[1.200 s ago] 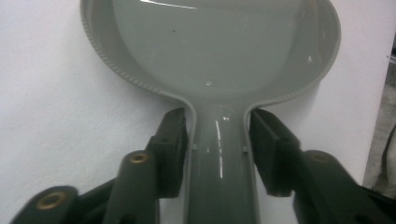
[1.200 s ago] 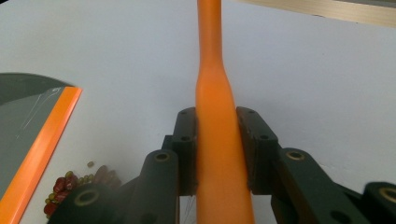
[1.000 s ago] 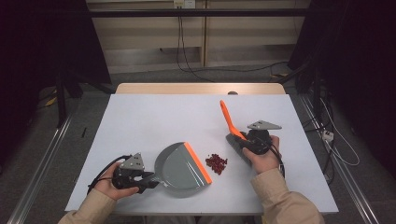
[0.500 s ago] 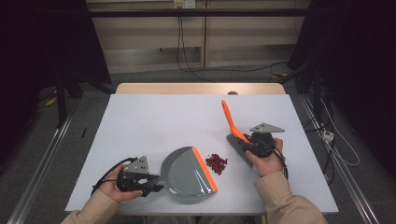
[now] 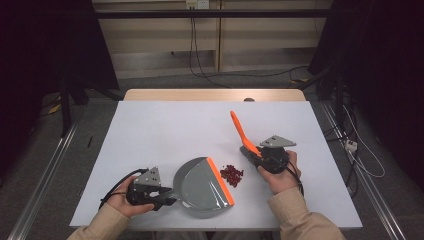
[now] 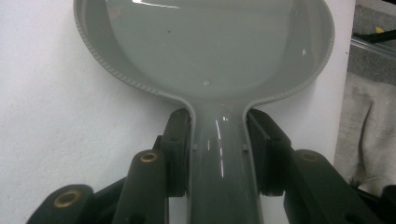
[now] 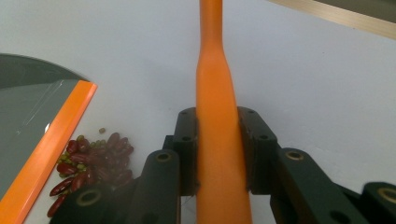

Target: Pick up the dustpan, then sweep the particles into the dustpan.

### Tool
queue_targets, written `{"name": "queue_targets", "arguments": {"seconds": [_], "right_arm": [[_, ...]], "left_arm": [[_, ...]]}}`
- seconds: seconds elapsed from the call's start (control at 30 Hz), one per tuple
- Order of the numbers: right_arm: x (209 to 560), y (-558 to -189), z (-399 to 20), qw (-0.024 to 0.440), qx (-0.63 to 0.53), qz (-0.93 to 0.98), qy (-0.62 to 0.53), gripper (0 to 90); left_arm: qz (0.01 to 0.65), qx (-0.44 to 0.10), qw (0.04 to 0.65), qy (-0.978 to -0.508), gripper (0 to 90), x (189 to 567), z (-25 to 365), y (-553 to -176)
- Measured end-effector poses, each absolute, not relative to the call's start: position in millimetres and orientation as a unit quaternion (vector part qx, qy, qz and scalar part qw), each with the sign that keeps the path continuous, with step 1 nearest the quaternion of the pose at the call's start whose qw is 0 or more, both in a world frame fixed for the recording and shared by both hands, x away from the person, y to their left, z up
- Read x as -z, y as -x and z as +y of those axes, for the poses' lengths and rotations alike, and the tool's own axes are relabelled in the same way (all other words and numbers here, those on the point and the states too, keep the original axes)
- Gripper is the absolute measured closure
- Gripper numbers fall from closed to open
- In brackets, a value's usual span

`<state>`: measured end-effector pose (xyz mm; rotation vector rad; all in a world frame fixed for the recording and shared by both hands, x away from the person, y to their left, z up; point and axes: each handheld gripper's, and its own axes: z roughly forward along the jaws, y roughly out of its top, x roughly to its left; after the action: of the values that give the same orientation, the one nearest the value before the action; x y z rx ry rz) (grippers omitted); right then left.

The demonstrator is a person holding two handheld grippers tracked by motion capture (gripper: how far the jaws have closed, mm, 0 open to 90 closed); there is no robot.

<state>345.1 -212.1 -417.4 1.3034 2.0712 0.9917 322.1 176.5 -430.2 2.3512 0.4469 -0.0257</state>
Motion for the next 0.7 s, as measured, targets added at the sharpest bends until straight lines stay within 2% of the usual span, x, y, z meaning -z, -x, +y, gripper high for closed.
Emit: {"name": "queue_targets", "arguments": {"seconds": [0.7], "right_arm": [[420.4,-337.1,-199.3,0.26,-0.366,0.763,-0.465,71.3]], "left_arm": [[0.179,0.019,0.368,-0.912,63.0,430.8,174.5,-324.0]]}}
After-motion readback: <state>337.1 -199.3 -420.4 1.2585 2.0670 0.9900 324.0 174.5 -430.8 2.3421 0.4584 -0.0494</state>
